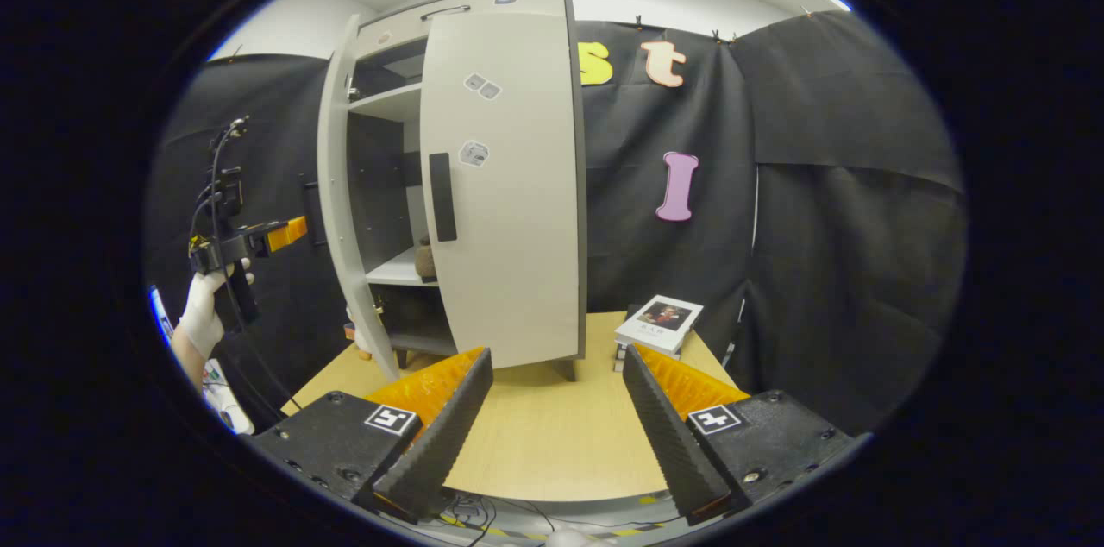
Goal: Grab one shoe with the right hand and put it into the shoe cabinet, grab the other shoe with the left hand and put it into the shoe cabinet; then close the right door with the right hand and the left door with the left hand.
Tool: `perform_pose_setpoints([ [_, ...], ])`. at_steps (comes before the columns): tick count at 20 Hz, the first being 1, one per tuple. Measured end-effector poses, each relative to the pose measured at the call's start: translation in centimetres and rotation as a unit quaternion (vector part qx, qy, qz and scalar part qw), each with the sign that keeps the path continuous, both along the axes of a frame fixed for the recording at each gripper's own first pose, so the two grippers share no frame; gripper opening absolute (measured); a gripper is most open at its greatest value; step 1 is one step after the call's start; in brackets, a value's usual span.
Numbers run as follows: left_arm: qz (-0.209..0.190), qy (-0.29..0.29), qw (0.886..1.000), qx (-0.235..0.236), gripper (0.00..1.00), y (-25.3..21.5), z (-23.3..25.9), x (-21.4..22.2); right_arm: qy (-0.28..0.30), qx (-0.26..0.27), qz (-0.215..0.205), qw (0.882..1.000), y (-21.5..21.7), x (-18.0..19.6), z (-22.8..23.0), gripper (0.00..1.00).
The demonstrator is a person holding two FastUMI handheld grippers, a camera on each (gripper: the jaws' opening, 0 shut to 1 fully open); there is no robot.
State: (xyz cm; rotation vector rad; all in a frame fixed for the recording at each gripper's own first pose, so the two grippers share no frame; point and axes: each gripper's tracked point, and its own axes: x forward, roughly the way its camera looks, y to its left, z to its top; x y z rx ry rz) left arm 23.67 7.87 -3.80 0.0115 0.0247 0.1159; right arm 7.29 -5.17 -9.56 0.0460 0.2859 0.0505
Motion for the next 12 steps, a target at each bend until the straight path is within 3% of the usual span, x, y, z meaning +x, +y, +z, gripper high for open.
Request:
perform_pose_setpoints([
  [5, -0.009, 0.001, 1.000, 0.009, 0.96, -1.5, 0.6, -2.3, -0.018, 0.006, -0.003, 1.000, 0.0, 0.1, 1.3, 0.99],
  [12, -0.046, 0.017, 0.999, 0.006, 0.96, -5.3, 0.0, -9.0, -0.033, 0.011, -0.014, 0.999, 0.5, -0.3, 1.9, 0.99],
])
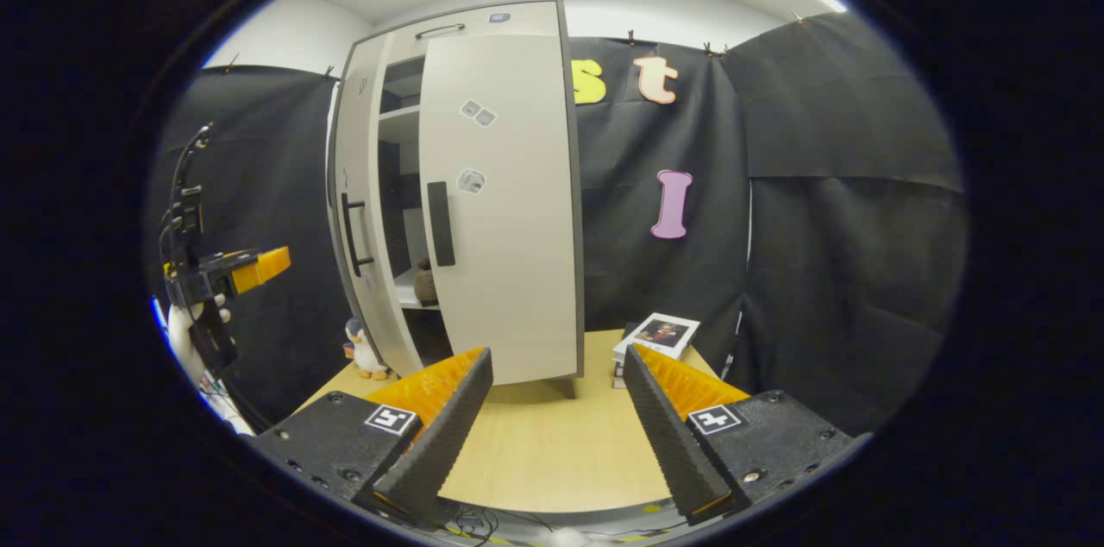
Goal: Grab one shoe with the right hand and put it into the shoe cabinet, grab the other shoe with the left hand and put it into the shoe cabinet; then close the right door with the right hand and the left door with the left hand.
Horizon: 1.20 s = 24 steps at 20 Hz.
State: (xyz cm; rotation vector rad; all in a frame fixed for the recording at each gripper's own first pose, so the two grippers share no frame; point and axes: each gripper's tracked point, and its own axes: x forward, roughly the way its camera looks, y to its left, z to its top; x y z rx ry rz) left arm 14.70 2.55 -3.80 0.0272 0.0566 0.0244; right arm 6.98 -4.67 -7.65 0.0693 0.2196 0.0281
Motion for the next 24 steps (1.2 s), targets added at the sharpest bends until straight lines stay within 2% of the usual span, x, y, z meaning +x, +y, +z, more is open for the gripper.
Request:
perform_pose_setpoints([
  [3, -0.014, 0.011, 1.000, -0.007, 0.96, -1.6, -1.0, -3.1, -0.013, 0.003, -0.003, 1.000, 0.4, -0.7, 0.5, 0.99],
  [4, -0.013, 0.011, 1.000, -0.006, 1.00, -1.8, -1.1, -4.0, -0.017, 0.002, -0.005, 1.000, 0.5, -0.9, 0.8, 0.99],
  [5, -0.011, 0.012, 1.000, -0.007, 0.96, -2.1, -1.4, -5.1, -0.021, 0.000, -0.007, 1.000, 0.5, -1.0, 1.0, 0.99],
  [10, -0.021, 0.013, 1.000, -0.013, 0.96, -3.7, -1.4, -8.7, -0.046, -0.003, -0.007, 0.999, 0.9, -1.5, 2.3, 1.00],
  [24, -0.017, 0.007, 1.000, -0.017, 0.96, -4.8, -0.5, -11.0, -0.044, -0.008, -0.002, 0.999, 0.9, -2.4, 2.0, 1.00],
])
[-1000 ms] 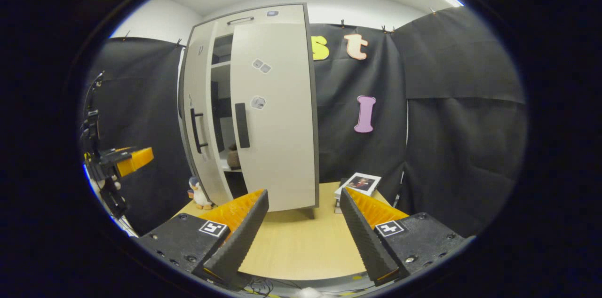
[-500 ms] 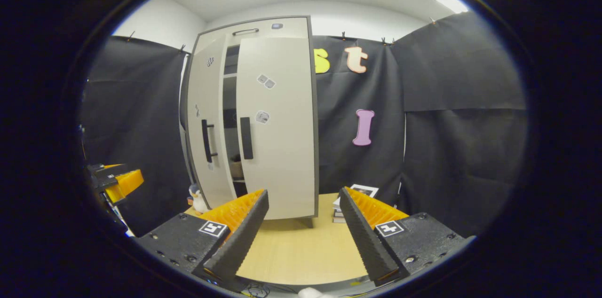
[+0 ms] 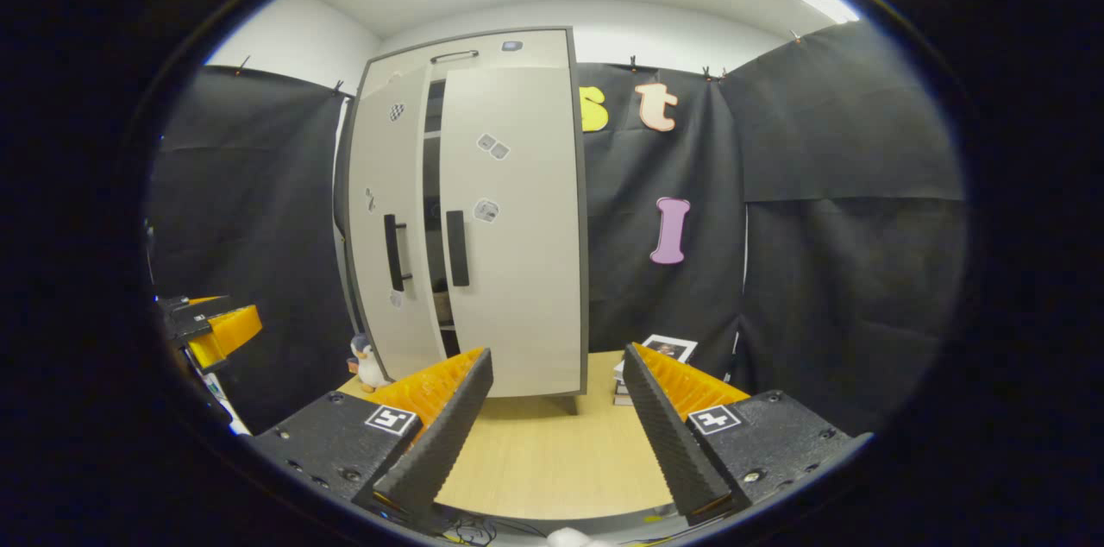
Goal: Grab one shoe with the right hand and put it into the shoe cabinet, grab the other shoe with the left hand and put it into the shoe cabinet; then close the right door with the right hand and the left door with the left hand.
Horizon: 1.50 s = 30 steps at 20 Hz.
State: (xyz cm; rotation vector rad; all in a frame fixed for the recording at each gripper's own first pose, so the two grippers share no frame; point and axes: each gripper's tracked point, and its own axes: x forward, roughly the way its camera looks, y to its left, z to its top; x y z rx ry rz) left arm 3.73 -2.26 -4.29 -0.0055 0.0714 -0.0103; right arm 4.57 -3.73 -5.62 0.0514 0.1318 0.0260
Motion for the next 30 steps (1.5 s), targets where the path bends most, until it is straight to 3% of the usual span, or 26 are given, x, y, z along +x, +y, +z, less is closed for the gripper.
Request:
perform_pose_setpoints([
  [30, 0.013, -0.002, 1.000, 0.008, 0.96, 1.2, 0.5, -1.8, -0.011, -0.008, 0.010, 1.000, 1.3, -1.4, 0.6, 0.99],
])
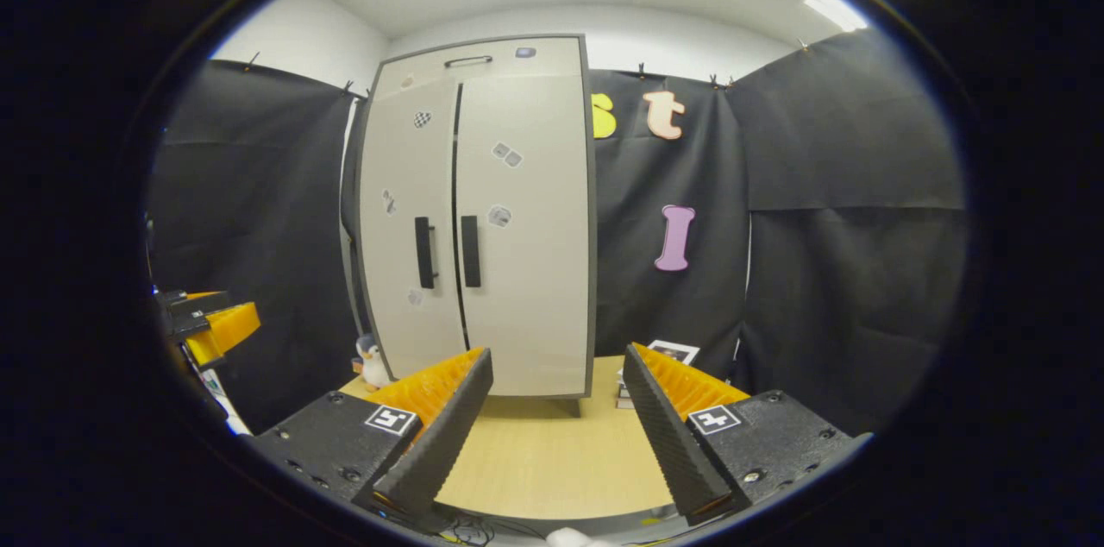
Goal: Grab one shoe with the right hand and put it into the shoe cabinet, grab the other shoe with the left hand and put it into the shoe cabinet; then close the right door with the right hand and the left door with the left hand.
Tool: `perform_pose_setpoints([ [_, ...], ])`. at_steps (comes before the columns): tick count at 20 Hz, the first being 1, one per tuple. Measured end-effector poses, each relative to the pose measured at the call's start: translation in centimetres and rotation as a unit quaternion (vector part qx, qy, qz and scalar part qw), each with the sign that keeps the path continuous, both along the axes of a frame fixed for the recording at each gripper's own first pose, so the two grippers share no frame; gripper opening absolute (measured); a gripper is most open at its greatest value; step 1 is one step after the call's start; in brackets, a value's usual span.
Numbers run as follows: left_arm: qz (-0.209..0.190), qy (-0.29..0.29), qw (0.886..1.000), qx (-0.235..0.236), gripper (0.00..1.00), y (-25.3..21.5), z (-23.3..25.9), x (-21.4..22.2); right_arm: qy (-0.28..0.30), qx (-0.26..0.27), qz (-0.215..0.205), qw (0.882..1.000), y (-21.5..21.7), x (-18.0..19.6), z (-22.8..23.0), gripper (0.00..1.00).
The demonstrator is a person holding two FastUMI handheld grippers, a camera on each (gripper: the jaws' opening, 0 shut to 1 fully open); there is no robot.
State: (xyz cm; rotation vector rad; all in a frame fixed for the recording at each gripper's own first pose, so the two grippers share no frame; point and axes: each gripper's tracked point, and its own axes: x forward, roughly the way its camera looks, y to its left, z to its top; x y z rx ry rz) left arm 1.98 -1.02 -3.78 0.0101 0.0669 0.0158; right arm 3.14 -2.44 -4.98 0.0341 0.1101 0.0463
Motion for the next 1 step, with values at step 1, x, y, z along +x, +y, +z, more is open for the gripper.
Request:
perform_pose_setpoints([
  [1, 0.001, 0.000, 1.000, 0.001, 0.96, -0.01, 0.05, -0.05, -0.001, -0.001, -0.001, 1.000, -0.08, 0.00, 0.05, 0.99],
])
